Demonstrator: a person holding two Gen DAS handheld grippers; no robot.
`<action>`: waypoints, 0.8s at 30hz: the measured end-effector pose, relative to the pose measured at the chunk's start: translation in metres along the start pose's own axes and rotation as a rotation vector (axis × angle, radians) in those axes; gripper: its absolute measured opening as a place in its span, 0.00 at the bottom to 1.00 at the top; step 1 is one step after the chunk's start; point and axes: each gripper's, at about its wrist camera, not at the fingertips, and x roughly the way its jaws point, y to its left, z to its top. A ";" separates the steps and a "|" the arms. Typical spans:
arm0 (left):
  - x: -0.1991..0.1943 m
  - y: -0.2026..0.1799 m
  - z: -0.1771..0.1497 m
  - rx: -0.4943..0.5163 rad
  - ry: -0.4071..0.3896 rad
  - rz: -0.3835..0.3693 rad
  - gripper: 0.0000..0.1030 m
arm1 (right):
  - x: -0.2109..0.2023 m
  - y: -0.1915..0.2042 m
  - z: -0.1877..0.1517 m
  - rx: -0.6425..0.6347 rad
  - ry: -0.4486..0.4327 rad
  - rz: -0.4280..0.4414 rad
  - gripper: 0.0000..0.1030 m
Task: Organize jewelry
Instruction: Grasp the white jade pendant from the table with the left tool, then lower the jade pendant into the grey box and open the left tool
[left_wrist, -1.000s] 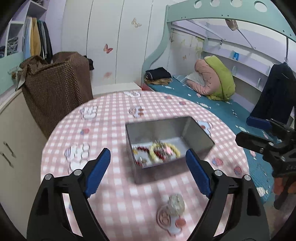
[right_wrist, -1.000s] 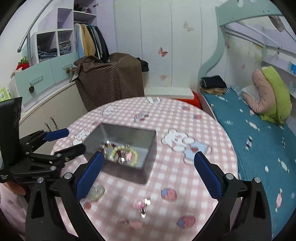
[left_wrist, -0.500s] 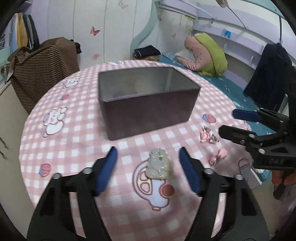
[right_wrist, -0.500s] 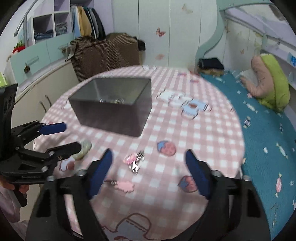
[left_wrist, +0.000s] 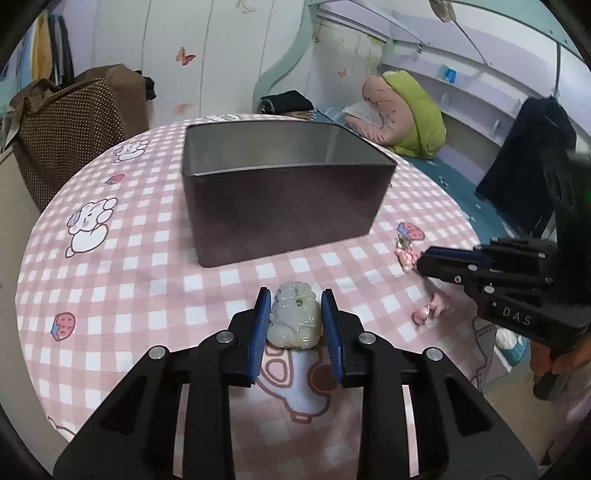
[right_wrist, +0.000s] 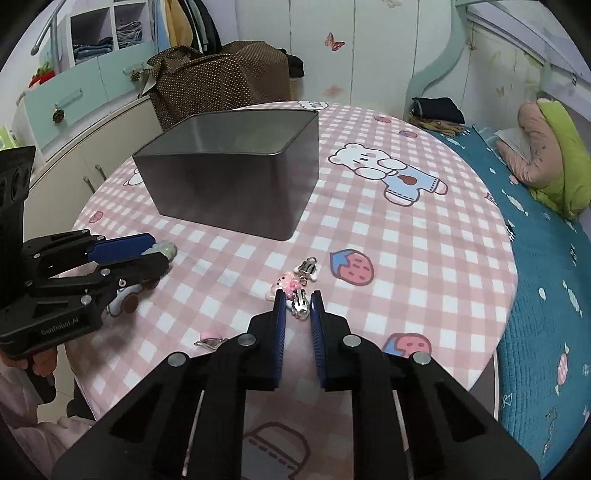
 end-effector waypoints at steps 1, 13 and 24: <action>-0.002 0.000 0.001 -0.004 -0.006 -0.002 0.27 | -0.002 -0.001 0.002 0.004 -0.007 0.000 0.12; -0.055 0.007 0.060 0.058 -0.226 0.040 0.27 | -0.062 0.011 0.067 -0.078 -0.229 0.046 0.09; -0.027 0.025 0.102 -0.010 -0.216 0.005 0.28 | -0.027 0.031 0.119 -0.137 -0.237 0.143 0.11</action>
